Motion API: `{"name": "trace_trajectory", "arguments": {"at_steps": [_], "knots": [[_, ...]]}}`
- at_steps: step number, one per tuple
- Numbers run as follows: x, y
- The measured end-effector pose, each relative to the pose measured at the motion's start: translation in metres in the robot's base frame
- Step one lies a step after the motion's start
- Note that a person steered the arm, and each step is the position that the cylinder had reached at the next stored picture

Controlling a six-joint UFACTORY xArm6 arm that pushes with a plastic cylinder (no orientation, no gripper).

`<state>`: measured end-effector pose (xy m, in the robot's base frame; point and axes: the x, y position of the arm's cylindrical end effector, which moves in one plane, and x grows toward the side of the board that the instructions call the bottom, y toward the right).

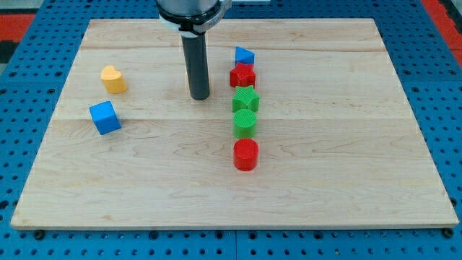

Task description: Move the yellow hexagon towards top center

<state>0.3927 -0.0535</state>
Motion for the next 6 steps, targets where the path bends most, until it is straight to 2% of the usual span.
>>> {"name": "trace_trajectory", "arguments": {"at_steps": [2, 4, 5, 6], "knots": [[-0.038, 0.0], [-0.054, -0.006], [-0.019, -0.006], [0.016, -0.045]]}}
